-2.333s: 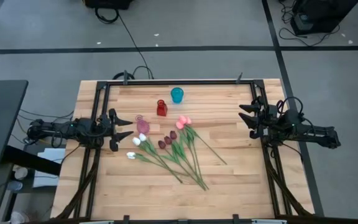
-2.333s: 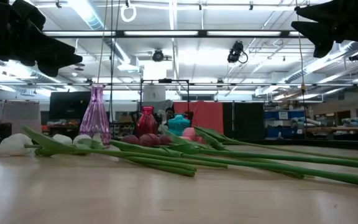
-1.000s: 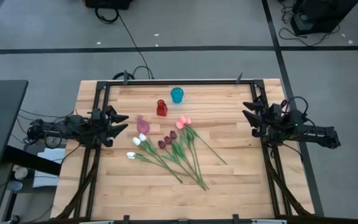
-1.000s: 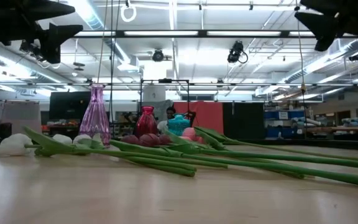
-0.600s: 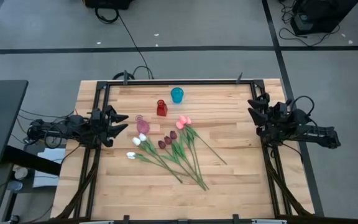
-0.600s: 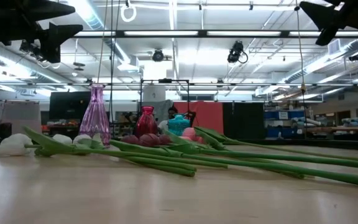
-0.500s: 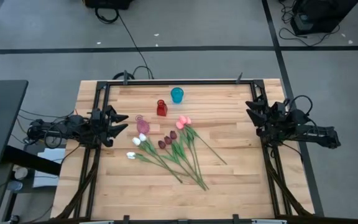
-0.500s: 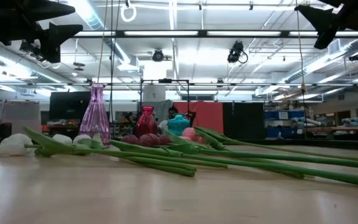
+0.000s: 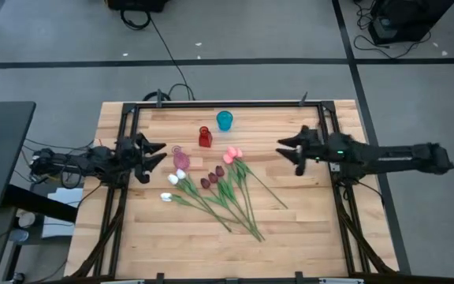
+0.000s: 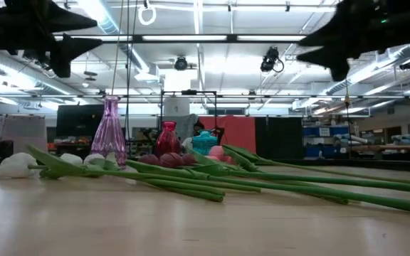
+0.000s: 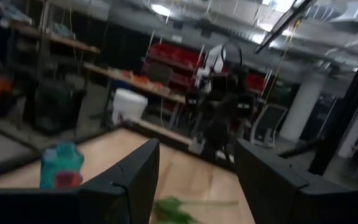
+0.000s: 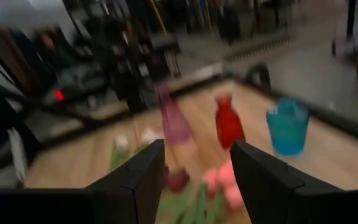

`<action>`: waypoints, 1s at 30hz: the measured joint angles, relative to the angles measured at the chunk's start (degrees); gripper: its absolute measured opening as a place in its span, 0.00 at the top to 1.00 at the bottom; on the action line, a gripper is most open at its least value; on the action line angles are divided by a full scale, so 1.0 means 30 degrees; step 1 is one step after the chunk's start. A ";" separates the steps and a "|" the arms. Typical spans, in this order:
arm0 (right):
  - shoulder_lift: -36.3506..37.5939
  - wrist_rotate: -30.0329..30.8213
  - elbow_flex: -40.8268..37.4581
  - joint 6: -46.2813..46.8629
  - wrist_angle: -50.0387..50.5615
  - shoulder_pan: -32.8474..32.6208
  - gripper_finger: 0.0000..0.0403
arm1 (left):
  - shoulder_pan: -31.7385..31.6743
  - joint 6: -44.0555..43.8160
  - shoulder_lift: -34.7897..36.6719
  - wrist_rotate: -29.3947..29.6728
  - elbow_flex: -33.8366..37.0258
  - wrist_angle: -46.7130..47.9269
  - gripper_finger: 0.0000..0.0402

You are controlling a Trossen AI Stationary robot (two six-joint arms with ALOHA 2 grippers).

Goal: Sort flowers into vase by color
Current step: Put the pink tulip into the red vase

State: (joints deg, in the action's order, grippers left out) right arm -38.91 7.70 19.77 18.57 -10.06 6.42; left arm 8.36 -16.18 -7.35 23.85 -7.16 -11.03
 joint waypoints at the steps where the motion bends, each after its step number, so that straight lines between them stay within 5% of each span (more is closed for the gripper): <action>1: -0.1087 -0.0113 0.0392 0.0121 0.0073 0.0000 0.51 | 0.0000 -0.0330 -0.0290 -0.0038 0.0004 0.0137 0.47; 15: -1.2842 -0.1599 0.7494 0.0354 0.8160 -0.0966 0.51 | 0.0007 -0.1804 -0.3031 0.0359 0.0004 -0.1842 0.47; 30: -1.9477 -0.1655 1.2318 0.0821 1.3238 -0.1433 0.60 | 0.0007 -0.1801 -0.3031 0.0409 0.0006 -0.2054 0.47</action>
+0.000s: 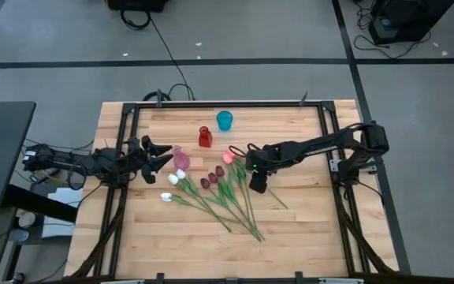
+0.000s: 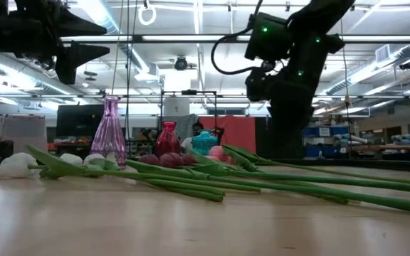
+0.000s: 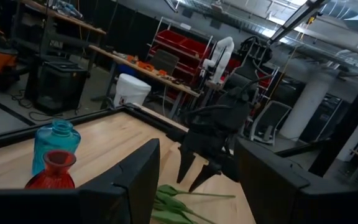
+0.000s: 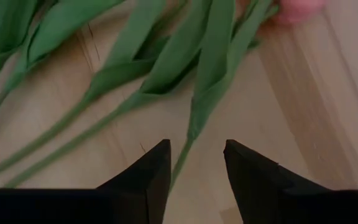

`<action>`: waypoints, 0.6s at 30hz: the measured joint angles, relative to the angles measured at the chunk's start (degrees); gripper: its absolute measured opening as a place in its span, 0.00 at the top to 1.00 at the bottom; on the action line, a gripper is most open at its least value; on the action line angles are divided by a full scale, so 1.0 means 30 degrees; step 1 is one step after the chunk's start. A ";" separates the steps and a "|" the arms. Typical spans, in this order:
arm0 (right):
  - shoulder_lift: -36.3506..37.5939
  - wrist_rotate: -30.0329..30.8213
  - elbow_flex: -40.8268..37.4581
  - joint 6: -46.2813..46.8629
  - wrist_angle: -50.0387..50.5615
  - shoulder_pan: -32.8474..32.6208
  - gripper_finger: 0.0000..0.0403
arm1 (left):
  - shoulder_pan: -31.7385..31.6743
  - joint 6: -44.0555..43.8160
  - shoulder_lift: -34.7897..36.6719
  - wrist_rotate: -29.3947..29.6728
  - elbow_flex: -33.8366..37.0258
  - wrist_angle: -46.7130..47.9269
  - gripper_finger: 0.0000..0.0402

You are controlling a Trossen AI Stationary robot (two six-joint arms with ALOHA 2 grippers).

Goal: Sort flowers into vase by color
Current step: Put the pink tulip into the red vase

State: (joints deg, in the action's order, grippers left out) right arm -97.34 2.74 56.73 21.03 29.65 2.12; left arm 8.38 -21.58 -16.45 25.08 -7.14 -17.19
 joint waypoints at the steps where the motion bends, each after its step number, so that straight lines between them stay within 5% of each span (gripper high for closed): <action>1: -0.0158 -0.0061 0.0044 0.0002 0.0042 -0.0002 0.62 | -0.0001 0.0007 0.0000 0.0000 0.0001 0.0064 0.47; 12: -0.1501 -0.0436 0.0132 0.0195 0.0105 -0.0038 0.71 | -0.0004 -0.0029 -0.0004 0.0001 -0.0002 0.0788 0.47; 18: -0.1529 -0.0428 0.0132 0.0314 0.0429 -0.0018 0.92 | 0.0000 -0.0183 0.0000 -0.0021 -0.0005 0.0795 0.47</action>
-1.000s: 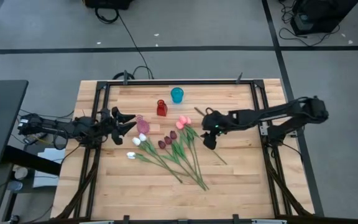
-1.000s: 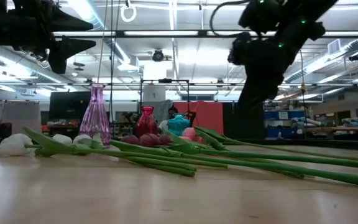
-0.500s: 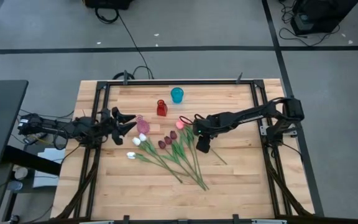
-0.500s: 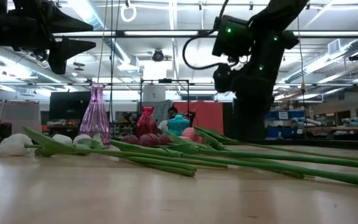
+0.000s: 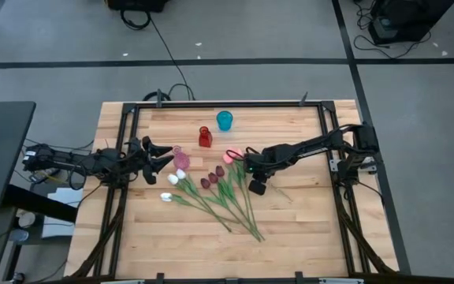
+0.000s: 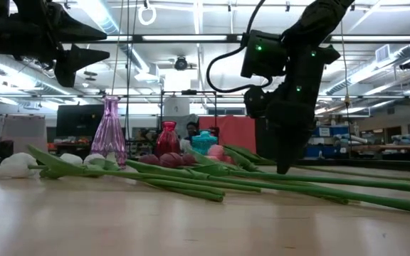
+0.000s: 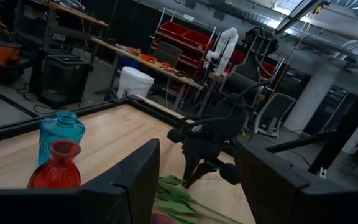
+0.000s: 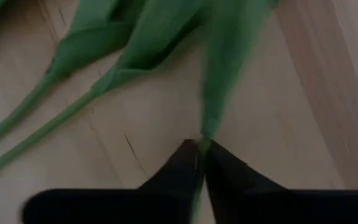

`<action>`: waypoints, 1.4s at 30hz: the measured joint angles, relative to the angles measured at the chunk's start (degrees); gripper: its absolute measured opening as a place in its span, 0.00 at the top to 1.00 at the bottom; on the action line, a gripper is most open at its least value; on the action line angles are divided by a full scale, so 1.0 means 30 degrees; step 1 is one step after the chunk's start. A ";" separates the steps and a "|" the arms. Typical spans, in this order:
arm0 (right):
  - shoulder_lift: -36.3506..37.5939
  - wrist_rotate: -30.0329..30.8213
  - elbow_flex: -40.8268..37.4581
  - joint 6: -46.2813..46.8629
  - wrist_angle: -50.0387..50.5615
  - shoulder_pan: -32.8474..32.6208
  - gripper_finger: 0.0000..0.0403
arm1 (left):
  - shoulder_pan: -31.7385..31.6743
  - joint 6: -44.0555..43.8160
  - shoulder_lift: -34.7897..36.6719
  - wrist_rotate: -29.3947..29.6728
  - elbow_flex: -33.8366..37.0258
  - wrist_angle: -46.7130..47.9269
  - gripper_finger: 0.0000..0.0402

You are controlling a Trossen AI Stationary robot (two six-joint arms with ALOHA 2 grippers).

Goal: Sort flowers into vase by color
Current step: Put the pink tulip into the red vase

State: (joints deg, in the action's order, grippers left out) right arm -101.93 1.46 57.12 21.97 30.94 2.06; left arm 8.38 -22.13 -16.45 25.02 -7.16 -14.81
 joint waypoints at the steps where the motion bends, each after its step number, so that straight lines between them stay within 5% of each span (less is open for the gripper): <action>1: 0.0141 -0.0032 0.0000 -0.0012 0.0203 0.0022 0.95 | -0.0004 -0.0053 0.0000 -0.0014 0.0007 0.0000 0.47; 11: 0.4131 0.2571 -0.0029 -0.0503 -0.1255 0.0191 0.97 | -0.0002 0.0246 0.0146 -0.0044 0.0007 0.0610 0.47; 18: 0.4584 -0.1530 -0.0117 -0.3956 -1.1257 0.1180 0.96 | 0.0001 0.0278 0.0828 -0.0052 -0.1438 0.4145 0.47; 23: 0.3691 -0.3786 -0.0022 -0.5118 -1.8692 0.1657 0.95 | 0.0007 0.0387 0.1058 -0.0580 -0.3486 0.8085 0.47; 29: 0.2121 -0.5218 0.0888 -0.4904 -2.3291 0.2132 0.95 | 0.0126 0.0278 0.1078 -0.0634 -0.3768 0.9580 0.47; 42: -0.3707 -0.8576 0.8826 -0.5429 -2.3516 0.2275 0.95 | 0.2907 -0.0177 0.1221 0.1863 -0.2989 0.9532 0.47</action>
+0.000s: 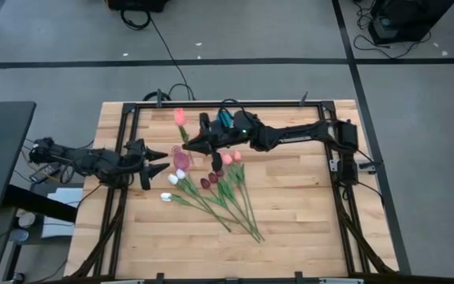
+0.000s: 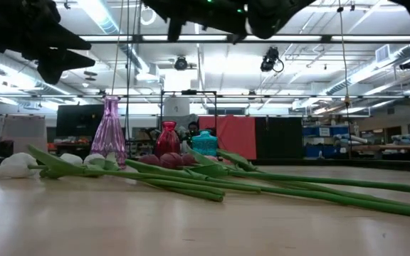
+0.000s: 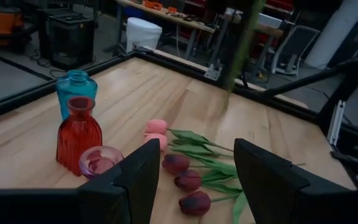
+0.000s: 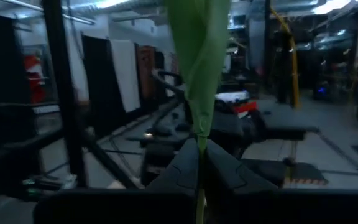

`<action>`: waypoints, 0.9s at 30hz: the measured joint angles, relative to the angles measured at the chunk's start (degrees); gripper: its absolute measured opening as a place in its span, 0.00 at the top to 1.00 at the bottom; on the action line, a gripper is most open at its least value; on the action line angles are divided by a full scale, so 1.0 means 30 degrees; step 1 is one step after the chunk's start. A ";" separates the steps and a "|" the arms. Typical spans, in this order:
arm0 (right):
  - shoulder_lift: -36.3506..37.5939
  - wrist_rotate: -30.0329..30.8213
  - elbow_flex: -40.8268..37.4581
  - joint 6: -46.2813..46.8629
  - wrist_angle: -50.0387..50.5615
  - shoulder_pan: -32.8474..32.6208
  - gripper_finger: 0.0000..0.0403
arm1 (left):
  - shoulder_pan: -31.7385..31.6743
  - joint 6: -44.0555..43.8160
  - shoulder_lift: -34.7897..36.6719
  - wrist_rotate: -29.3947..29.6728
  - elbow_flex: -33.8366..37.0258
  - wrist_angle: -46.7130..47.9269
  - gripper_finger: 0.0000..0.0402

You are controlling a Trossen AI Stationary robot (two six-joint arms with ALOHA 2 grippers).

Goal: Sort flowers into vase by color
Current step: Put the pink tulip into the red vase

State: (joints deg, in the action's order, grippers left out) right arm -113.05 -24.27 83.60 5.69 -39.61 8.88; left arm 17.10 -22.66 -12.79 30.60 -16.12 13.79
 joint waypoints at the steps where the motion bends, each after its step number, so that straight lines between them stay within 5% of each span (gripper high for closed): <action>1: -0.0397 0.0080 0.0499 -0.0318 0.0064 0.0000 0.95 | 0.0189 0.0101 0.0077 0.0235 -0.0093 0.0012 0.47; 7: -0.2328 -0.0420 0.3026 -0.0439 0.0190 0.0115 0.95 | 0.0982 0.0513 0.0331 0.1059 -0.0707 -0.0104 0.47; 15: -0.2873 -0.1828 0.5131 -0.0169 0.1937 0.0460 0.95 | 0.1946 0.1003 -0.0265 -0.1520 -0.0742 -0.0587 0.47; 27: -0.2906 -0.2837 0.6153 -0.1083 0.2849 0.0852 0.95 | 0.2734 0.0597 -0.0536 0.0116 0.0815 -0.0988 0.47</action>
State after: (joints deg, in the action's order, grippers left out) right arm -121.77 -32.78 102.06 2.44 -31.06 11.44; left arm 25.30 -20.87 -14.39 30.95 -13.68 10.82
